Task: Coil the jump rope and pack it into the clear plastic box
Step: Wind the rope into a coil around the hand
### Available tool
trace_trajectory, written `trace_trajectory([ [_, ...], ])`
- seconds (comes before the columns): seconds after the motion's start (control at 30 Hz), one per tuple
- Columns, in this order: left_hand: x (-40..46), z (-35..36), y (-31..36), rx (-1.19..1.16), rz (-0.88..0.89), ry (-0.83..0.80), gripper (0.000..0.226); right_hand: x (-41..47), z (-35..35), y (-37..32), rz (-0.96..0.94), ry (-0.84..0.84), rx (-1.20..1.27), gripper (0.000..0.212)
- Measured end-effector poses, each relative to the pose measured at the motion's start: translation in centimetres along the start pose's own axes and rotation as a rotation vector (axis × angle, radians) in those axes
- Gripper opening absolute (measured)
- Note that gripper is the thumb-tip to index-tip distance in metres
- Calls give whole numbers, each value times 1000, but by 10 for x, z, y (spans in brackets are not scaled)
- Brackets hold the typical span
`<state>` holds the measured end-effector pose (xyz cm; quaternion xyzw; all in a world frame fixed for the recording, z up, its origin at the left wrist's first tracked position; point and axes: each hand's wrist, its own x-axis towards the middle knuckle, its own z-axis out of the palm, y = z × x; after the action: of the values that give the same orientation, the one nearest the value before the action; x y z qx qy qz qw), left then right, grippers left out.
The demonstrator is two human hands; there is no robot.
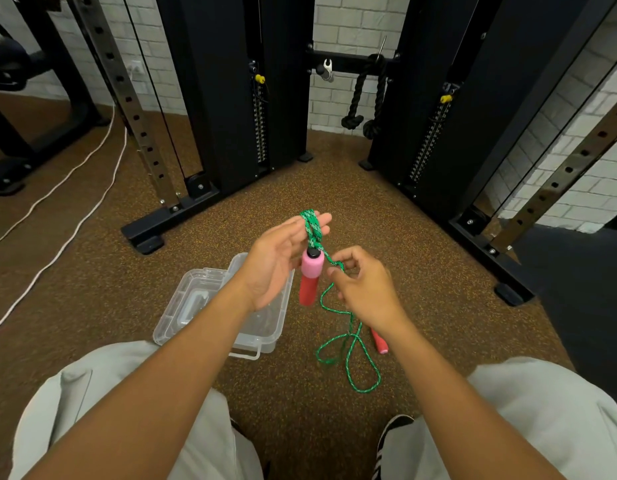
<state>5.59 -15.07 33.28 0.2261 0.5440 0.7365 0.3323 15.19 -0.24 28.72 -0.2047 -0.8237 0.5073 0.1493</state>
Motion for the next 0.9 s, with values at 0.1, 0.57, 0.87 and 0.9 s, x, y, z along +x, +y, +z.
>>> trace_trajectory([
  [0.1, -1, 0, 3, -62, -18, 6, 47, -2, 2, -4, -6, 78, 85, 13],
  [0.57, 1, -7, 9, -133, 58, 126, 45, -10, -8, -17, -137, -36, -59, 45],
  [0.87, 3, -10, 5, -67, 109, 172, 36, -12, -2, -22, -210, 59, -221, 13],
  [0.9, 2, -9, 4, -2, 117, 161, 32, -11, -3, -22, -212, 37, -244, 16],
])
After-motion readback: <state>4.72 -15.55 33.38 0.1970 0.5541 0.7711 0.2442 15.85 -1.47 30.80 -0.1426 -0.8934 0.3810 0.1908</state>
